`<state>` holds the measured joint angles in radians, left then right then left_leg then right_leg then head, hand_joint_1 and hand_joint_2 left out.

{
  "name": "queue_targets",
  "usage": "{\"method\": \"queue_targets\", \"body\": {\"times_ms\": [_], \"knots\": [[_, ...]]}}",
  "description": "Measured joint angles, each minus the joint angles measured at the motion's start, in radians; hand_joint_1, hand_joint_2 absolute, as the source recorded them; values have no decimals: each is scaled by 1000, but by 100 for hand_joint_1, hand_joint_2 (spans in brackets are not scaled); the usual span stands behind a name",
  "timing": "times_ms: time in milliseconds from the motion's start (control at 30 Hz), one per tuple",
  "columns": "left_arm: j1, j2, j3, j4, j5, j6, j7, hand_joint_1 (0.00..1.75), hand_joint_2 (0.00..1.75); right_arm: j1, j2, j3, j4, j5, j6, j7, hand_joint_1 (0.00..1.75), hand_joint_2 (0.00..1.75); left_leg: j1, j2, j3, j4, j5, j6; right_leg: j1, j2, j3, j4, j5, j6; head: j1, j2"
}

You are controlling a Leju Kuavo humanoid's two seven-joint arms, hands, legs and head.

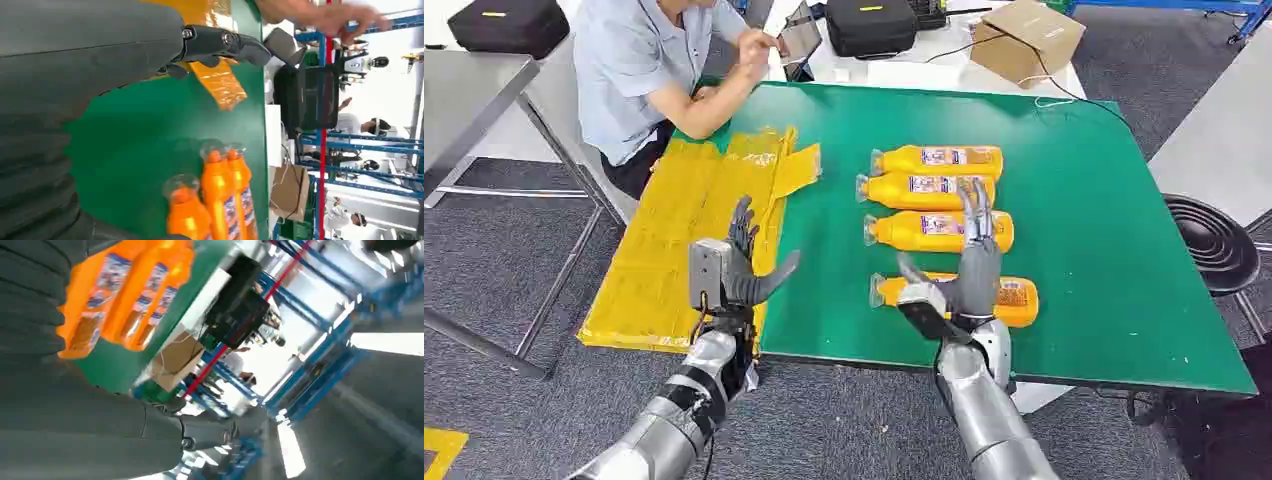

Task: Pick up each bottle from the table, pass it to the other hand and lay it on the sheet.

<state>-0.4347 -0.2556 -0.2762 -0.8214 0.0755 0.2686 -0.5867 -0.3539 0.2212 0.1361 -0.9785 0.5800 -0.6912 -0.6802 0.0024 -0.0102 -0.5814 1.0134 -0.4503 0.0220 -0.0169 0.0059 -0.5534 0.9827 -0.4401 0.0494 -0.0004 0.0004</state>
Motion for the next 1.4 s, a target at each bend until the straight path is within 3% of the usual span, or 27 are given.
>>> {"method": "queue_targets", "body": {"times_ms": [167, 367, 433, 533, 767, 1100, 1400], "knots": [[142, 20, -2, -156, -56, 45, -39, 0, 175, 58, -19, -30, -3, 144, -1, 5, 0, 175, 0, 0, -2, 0, 0, 0, 0, 0, -2, 0, 0, 0, 0, 0], [287, 39, -18, -369, -53, -20, -37, 0, 175, 117, -55, -59, -52, 334, -2, 62, 0, 175, 0, 0, -2, 0, 0, 0, 0, 0, -2, -1, 0, 0, 0, 0], [324, 45, -22, -428, -51, -41, -31, 0, 175, 121, -90, -52, -53, 299, 18, 114, 0, 175, 0, 0, -2, 0, 0, 0, 0, 0, -2, -1, 0, 0, 0, 0], [367, 53, -27, -492, -68, -49, -38, 0, 175, 122, -143, -39, -48, 123, 145, 140, 0, 175, -1, 0, -2, 0, 0, 0, -1, 0, -2, -1, 0, 0, 0, 0], [380, 59, -68, -575, -85, -68, -45, 0, 175, 67, -214, 6, 72, 264, 66, 202, 0, 175, -1, 0, -2, 0, 0, 0, 0, 0, -2, 0, 1, 1, 0, 0], [381, 61, -89, -599, -85, -69, -46, 0, 175, 30, -243, 46, 137, 318, 35, 250, 0, 175, 0, 0, -3, 0, 0, 0, 0, 0, -2, 0, 1, 1, 0, 0], [381, 60, -98, -599, -71, -83, -45, 0, 175, -14, -273, 66, 184, 383, 97, 345, 0, 175, -1, 0, -3, 0, 0, 0, -1, 0, -2, 0, 1, 1, 0, 0]]}}
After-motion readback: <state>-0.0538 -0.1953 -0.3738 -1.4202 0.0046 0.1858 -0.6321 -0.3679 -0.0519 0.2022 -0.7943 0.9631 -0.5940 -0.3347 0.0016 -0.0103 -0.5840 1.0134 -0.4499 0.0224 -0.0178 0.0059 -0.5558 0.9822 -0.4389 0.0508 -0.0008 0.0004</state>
